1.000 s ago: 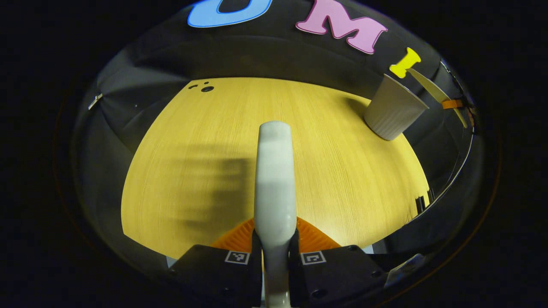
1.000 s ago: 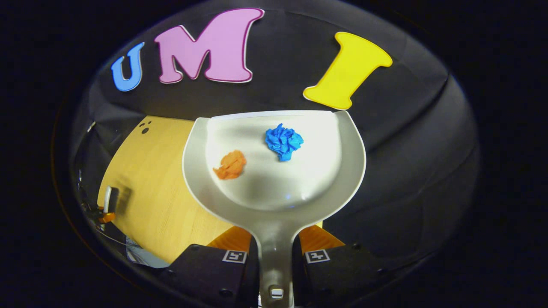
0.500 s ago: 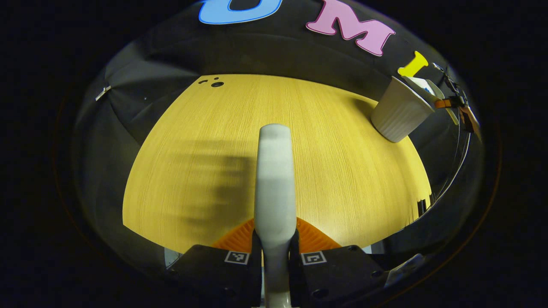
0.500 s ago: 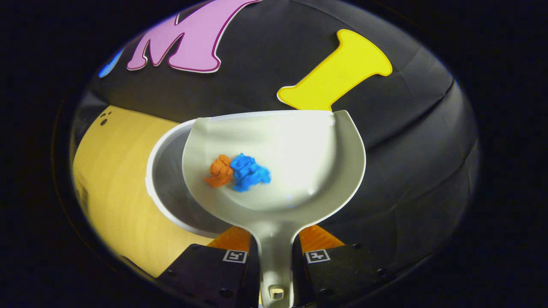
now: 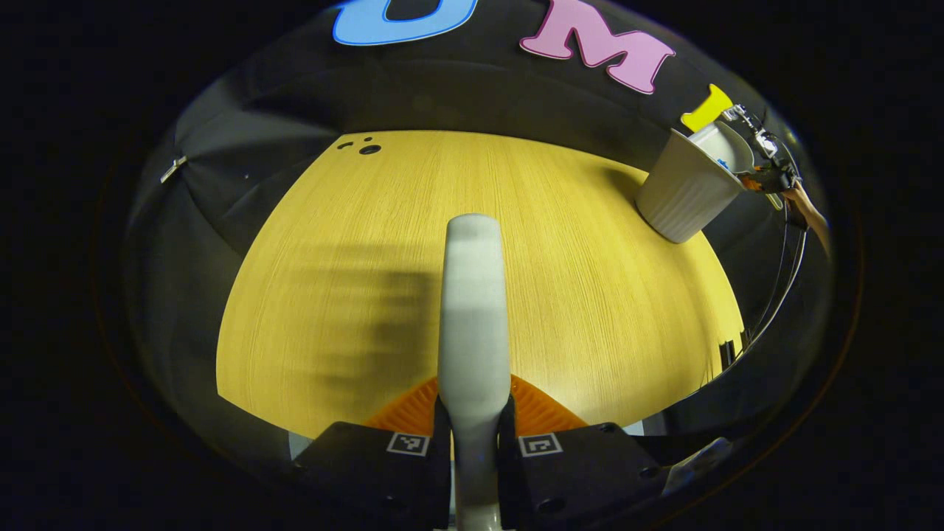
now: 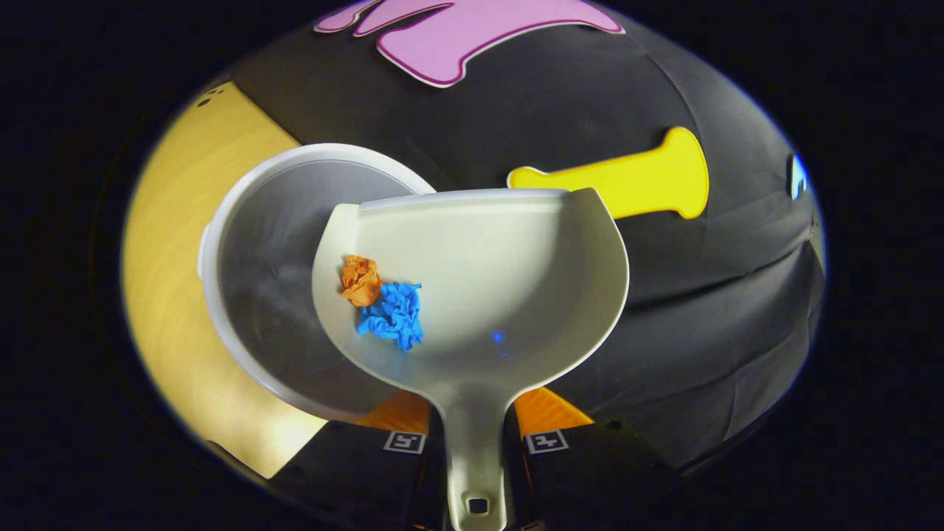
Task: Pick up the small broom and dustpan from the desktop, sweep the trash into the dustpan with the broom, and then empty the trash into the garbage bin.
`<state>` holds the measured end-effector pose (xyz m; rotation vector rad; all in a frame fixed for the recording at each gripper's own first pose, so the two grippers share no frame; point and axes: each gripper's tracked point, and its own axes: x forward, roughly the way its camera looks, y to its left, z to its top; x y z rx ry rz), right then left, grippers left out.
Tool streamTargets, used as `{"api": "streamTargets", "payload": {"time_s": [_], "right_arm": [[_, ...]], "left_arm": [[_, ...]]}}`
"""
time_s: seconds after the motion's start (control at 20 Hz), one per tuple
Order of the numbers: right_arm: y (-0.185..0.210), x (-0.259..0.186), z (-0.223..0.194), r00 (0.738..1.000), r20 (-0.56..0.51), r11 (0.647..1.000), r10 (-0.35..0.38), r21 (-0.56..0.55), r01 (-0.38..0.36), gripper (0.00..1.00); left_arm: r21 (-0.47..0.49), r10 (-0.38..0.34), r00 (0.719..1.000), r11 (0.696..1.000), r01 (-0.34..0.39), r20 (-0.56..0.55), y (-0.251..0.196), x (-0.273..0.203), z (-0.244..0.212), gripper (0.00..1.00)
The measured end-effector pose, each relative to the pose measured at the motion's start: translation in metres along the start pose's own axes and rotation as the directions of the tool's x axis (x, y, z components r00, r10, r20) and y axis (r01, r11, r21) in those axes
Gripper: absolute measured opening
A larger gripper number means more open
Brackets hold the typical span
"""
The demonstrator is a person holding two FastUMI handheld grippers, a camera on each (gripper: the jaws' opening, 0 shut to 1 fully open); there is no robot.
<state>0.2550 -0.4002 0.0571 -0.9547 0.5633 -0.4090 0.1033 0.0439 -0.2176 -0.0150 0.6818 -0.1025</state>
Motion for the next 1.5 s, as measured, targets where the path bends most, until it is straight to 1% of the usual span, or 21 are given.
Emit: {"api": "streamTargets", "payload": {"time_s": [0.1, 0.15, 0.25, 0.35, 0.55, 0.6, 0.65, 0.75, 0.8, 0.9, 0.95, 1.0, 1.05, 1.1, 1.15, 1.2, 1.3, 1.35, 1.4, 1.45, 1.5], "right_arm": [[-0.003, -0.002, 0.001, 0.999, 0.017, 0.995, -0.051, -0.085, 0.052, 0.34], [-0.005, -0.002, 0.003, 0.997, 0.03, 0.989, -0.073, -0.126, 0.076, 0.34], [-0.014, -0.005, 0.004, 0.993, 0.054, 0.969, -0.107, -0.216, 0.117, 0.34], [-0.023, -0.012, 0.008, 0.986, 0.079, 0.946, -0.145, -0.282, 0.161, 0.34], [-0.033, -0.026, 0.004, 0.98, 0.081, 0.929, -0.18, -0.314, 0.196, 0.34], [-0.038, -0.027, 0.003, 0.976, 0.081, 0.92, -0.2, -0.327, 0.215, 0.34], [-0.04, -0.019, 0.0, 0.972, 0.081, 0.909, -0.219, -0.345, 0.233, 0.34], [-0.043, -0.016, 0.0, 0.966, 0.086, 0.892, -0.244, -0.372, 0.259, 0.34], [-0.042, -0.019, 0.001, 0.962, 0.091, 0.882, -0.257, -0.384, 0.272, 0.34], [-0.043, -0.02, 0.004, 0.948, 0.109, 0.839, -0.299, -0.443, 0.316, 0.34], [-0.043, -0.021, 0.008, 0.943, 0.127, 0.82, -0.307, -0.468, 0.33, 0.34], [-0.044, -0.022, 0.01, 0.942, 0.137, 0.808, -0.307, -0.485, 0.334, 0.34], [-0.043, -0.022, 0.01, 0.943, 0.136, 0.805, -0.304, -0.492, 0.331, 0.34], [-0.044, -0.024, 0.01, 0.945, 0.126, 0.809, -0.301, -0.49, 0.323, 0.34], [-0.043, -0.024, 0.008, 0.949, 0.112, 0.82, -0.296, -0.48, 0.312, 0.34], [-0.044, -0.024, 0.005, 0.954, 0.092, 0.835, -0.285, -0.464, 0.295, 0.34], [-0.044, -0.022, 0.002, 0.966, 0.054, 0.88, -0.255, -0.402, 0.254, 0.37], [-0.044, -0.024, -0.003, 0.97, 0.035, 0.9, -0.24, -0.367, 0.236, 0.34], [-0.044, -0.028, -0.008, 0.974, 0.02, 0.916, -0.226, -0.337, 0.219, 0.34], [-0.043, -0.031, -0.01, 0.978, 0.013, 0.929, -0.207, -0.312, 0.201, 0.34], [-0.044, -0.034, -0.01, 0.98, 0.011, 0.939, -0.197, -0.285, 0.192, 0.31]], "left_arm": [[0.01, -0.007, 1.0, 1.0, 0.007, -0.003, -0.003, -0.001, 0.0, 0.3], [0.014, -0.011, 1.0, 1.0, 0.011, -0.006, -0.004, -0.001, 0.0, 0.28], [0.021, -0.016, 1.0, 1.0, 0.017, -0.015, -0.006, -0.001, -0.003, 0.28], [0.027, -0.019, 0.999, 0.999, 0.019, -0.026, -0.005, -0.001, -0.005, 0.29], [0.033, -0.007, 0.999, 0.999, 0.008, -0.034, -0.002, 0.002, -0.007, 0.29], [0.031, -0.01, 0.999, 0.999, 0.011, -0.034, -0.003, 0.002, -0.006, 0.28], [0.032, -0.014, 0.999, 0.999, 0.015, -0.034, -0.004, 0.002, -0.006, 0.3], [0.044, -0.019, 0.999, 0.999, 0.021, -0.033, -0.005, 0.002, -0.005, 0.3], [0.051, -0.022, 0.999, 0.998, 0.024, -0.033, -0.007, 0.004, -0.005, 0.28], [0.061, -0.027, 0.999, 0.998, 0.029, -0.035, -0.011, 0.005, -0.003, 0.28], [0.065, -0.028, 0.999, 0.997, 0.03, -0.034, -0.012, 0.005, -0.001, 0.28], [0.07, -0.03, 0.999, 0.997, 0.032, -0.034, -0.012, 0.005, -0.001, 0.28], [0.076, -0.032, 0.999, 0.997, 0.034, -0.033, -0.013, 0.005, 0.0, 0.28], [0.08, -0.034, 0.999, 0.996, 0.036, -0.032, -0.014, 0.006, 0.0, 0.3], [0.083, -0.035, 0.999, 0.996, 0.037, -0.032, -0.015, 0.005, 0.001, 0.28], [0.085, -0.034, 0.999, 0.996, 0.037, -0.03, -0.015, 0.005, 0.001, 0.28], [0.09, -0.033, 0.999, 0.995, 0.035, -0.023, -0.015, 0.004, 0.003, 0.28], [0.09, -0.034, 0.999, 0.995, 0.035, -0.017, -0.014, 0.003, 0.005, 0.3], [0.088, -0.036, 0.999, 0.995, 0.037, -0.012, -0.015, 0.003, 0.005, 0.3], [0.087, -0.038, 0.999, 0.995, 0.038, -0.011, -0.016, 0.002, 0.006, 0.3], [0.089, -0.038, 0.999, 0.995, 0.038, -0.008, -0.017, 0.002, 0.006, 0.3]]}}
